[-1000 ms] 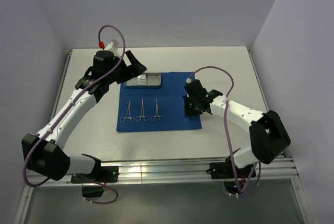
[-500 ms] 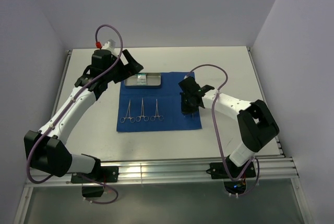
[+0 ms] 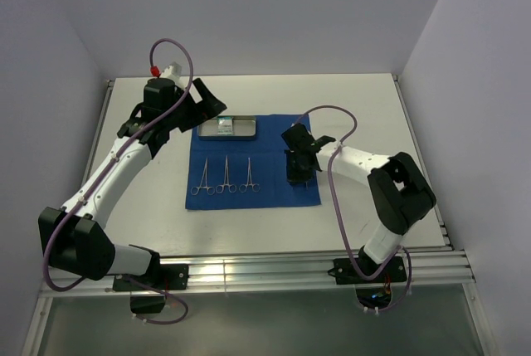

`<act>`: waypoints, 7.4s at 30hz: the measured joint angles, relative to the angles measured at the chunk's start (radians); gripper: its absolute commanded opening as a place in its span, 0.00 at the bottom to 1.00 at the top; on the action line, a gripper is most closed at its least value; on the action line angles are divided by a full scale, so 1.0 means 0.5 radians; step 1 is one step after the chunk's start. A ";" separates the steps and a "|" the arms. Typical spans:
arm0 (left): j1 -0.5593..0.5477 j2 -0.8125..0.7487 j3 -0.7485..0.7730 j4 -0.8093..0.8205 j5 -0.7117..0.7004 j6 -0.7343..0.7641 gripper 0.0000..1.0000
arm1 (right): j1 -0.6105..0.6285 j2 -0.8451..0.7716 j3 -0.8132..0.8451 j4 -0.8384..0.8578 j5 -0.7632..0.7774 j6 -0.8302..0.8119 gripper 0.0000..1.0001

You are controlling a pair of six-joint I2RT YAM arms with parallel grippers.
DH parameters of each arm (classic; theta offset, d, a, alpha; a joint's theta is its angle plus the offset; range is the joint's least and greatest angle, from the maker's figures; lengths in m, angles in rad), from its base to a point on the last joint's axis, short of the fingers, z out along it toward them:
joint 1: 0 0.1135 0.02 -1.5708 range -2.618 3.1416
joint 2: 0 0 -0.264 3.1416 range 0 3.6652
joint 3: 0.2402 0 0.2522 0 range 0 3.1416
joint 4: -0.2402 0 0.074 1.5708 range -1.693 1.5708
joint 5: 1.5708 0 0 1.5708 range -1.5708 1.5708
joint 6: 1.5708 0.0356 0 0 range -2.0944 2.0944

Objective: Open and lay out the surgical kit

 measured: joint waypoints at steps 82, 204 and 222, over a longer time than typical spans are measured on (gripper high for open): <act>0.180 1.860 1.708 -1.086 1.447 2.966 0.22 | -0.529 -0.294 0.451 0.108 -0.654 -0.420 0.88; 0.320 1.980 1.730 -1.498 0.896 3.519 0.33 | -0.600 -0.211 0.365 0.107 -0.922 -0.309 0.87; 0.320 2.029 1.724 -1.497 0.964 3.608 0.30 | -0.600 -0.179 0.365 0.105 -0.948 -0.308 0.87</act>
